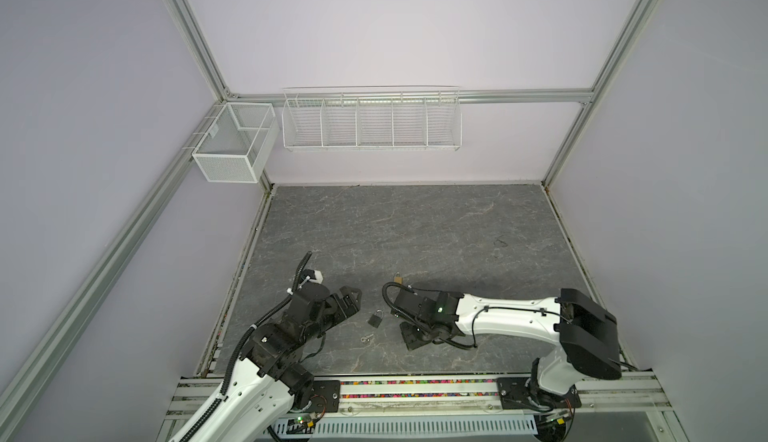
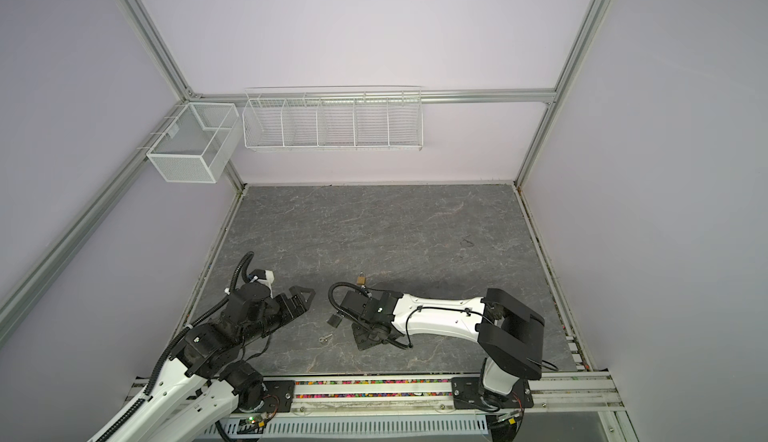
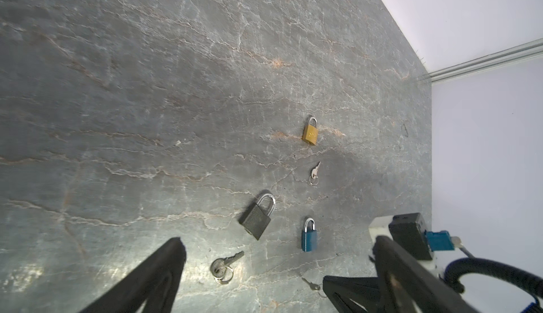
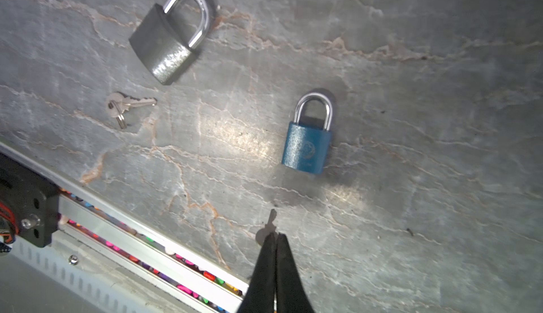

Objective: Unlock with the key
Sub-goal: 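Raise the key with the right gripper while the left gripper moves toward it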

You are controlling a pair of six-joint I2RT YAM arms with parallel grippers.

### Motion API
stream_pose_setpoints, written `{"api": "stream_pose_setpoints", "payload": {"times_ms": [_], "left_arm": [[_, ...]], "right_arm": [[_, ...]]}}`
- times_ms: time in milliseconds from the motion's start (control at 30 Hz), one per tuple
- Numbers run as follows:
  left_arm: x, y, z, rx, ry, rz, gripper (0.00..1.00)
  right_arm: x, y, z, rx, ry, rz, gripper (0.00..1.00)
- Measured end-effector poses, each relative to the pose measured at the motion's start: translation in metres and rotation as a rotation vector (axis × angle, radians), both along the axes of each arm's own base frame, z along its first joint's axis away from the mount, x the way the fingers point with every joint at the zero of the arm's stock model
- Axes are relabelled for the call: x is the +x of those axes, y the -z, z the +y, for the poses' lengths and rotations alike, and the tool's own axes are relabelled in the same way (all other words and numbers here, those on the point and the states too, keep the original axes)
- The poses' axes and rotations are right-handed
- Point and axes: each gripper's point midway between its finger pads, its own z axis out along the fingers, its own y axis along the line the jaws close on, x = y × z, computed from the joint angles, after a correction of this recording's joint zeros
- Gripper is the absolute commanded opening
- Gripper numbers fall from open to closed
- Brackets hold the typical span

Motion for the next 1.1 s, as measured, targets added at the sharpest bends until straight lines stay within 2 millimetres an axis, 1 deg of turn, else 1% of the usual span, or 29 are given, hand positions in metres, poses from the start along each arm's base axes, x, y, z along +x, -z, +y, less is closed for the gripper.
{"api": "stream_pose_setpoints", "payload": {"times_ms": [233, 300, 400, 467, 600, 700, 767, 933, 1000, 1100], "left_arm": [[0.002, -0.015, -0.019, -0.151, 0.001, 0.017, 0.96], [0.004, -0.023, -0.025, -0.193, 0.010, 0.003, 0.93], [0.011, -0.040, -0.034, -0.236, 0.045, -0.065, 0.89], [0.015, -0.050, -0.038, -0.231, 0.077, -0.134, 0.86], [0.024, -0.068, -0.046, -0.197, 0.164, -0.298, 0.83], [0.030, -0.076, -0.055, -0.161, 0.248, -0.434, 0.78], [0.032, -0.081, -0.064, -0.146, 0.314, -0.537, 0.76], [0.032, -0.093, -0.086, -0.144, 0.448, -0.745, 0.70], [0.030, -0.096, -0.096, -0.136, 0.509, -0.824, 0.65], [0.026, -0.099, -0.114, -0.118, 0.599, -0.916, 0.61]], "right_arm": [[0.020, -0.028, -0.001, 0.091, 0.041, -0.042, 0.06], [0.028, -0.036, -0.003, 0.118, 0.064, -0.046, 0.07], [0.041, -0.048, -0.009, 0.158, 0.112, -0.044, 0.06], [0.050, -0.056, -0.014, 0.179, 0.145, -0.044, 0.06], [0.063, -0.076, -0.019, 0.209, 0.185, -0.048, 0.07], [0.072, -0.096, -0.023, 0.248, 0.211, -0.051, 0.07], [0.079, -0.112, -0.028, 0.265, 0.227, -0.054, 0.06], [0.094, -0.151, -0.034, 0.303, 0.246, -0.076, 0.06], [0.096, -0.164, -0.037, 0.315, 0.247, -0.078, 0.07], [0.100, -0.183, -0.042, 0.325, 0.252, -0.087, 0.07]]}}
